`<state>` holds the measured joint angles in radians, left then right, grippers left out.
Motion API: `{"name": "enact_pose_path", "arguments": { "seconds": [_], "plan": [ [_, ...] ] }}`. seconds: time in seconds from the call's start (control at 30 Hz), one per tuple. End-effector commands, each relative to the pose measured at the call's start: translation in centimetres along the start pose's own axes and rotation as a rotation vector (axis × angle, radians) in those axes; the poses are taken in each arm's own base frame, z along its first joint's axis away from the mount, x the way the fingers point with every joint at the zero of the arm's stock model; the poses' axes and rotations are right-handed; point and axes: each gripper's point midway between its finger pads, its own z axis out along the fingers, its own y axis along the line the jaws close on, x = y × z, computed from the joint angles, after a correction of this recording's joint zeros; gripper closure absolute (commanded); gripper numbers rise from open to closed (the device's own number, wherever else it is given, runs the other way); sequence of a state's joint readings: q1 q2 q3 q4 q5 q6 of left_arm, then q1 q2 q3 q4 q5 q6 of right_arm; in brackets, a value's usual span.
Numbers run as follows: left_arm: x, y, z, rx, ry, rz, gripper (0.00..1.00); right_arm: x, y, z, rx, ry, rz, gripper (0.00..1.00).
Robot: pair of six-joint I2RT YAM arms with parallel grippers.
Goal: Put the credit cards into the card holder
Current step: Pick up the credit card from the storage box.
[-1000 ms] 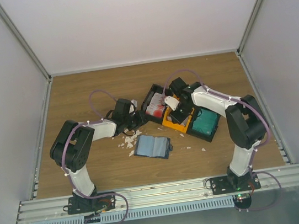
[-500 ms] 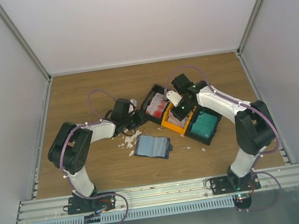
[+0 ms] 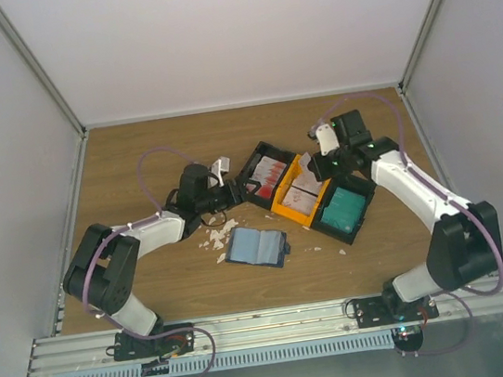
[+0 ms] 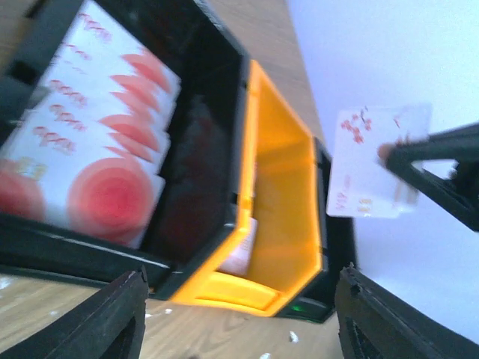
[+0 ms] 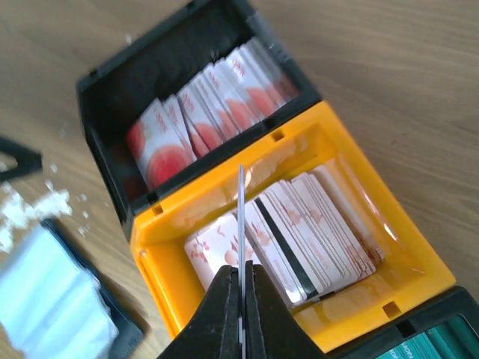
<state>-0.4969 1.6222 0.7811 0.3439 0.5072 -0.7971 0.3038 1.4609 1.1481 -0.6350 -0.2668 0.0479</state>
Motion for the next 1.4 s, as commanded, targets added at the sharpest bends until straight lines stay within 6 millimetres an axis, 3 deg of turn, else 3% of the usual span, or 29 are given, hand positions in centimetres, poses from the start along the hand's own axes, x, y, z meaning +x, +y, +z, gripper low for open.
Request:
{"name": "enact_pose_path", "arguments": {
  "seconds": [0.0, 0.1, 0.2, 0.43, 0.67, 0.77, 0.87, 1.17, 1.37],
  "plan": [
    [-0.6, -5.6, -0.7, 0.235, 0.001, 0.131, 0.28, -2.4, 0.9, -2.1, -0.149, -0.173, 0.170, 0.99],
    [-0.2, -7.1, -0.3, 0.293, 0.040, 0.174, 0.20, -2.9, 1.6, -2.7, -0.218, -0.230, 0.231, 1.00],
    [0.4, -8.5, 0.5, 0.348, 0.091, 0.190, 0.18, -3.1, 2.0, -3.1, -0.295, -0.249, 0.286, 0.99],
    [1.3, -10.5, 2.6, 0.411, 0.160, 0.169, 0.18, -2.4, 3.4, -4.2, -0.538, -0.269, 0.376, 0.99],
    [2.3, -11.7, 4.6, 0.448, 0.226, 0.132, 0.23, -2.0, 4.4, -4.6, -0.633, -0.266, 0.380, 0.99],
    [2.3, -11.4, 5.2, 0.437, 0.235, 0.113, 0.29, -1.8, 4.6, -4.6, -0.653, -0.262, 0.384, 0.99],
    [2.3, -11.2, 5.6, 0.427, 0.237, 0.102, 0.41, -1.5, 4.6, -4.6, -0.666, -0.257, 0.388, 1.00],
    [1.8, -11.0, 6.1, 0.421, 0.230, 0.093, 0.97, -0.9, 3.5, -4.8, -0.682, -0.261, 0.405, 1.00],
    [1.4, -10.9, 5.9, 0.426, 0.229, 0.087, 1.00, -0.4, 2.8, -5.8, -0.704, -0.287, 0.410, 0.93]
  ]
}}
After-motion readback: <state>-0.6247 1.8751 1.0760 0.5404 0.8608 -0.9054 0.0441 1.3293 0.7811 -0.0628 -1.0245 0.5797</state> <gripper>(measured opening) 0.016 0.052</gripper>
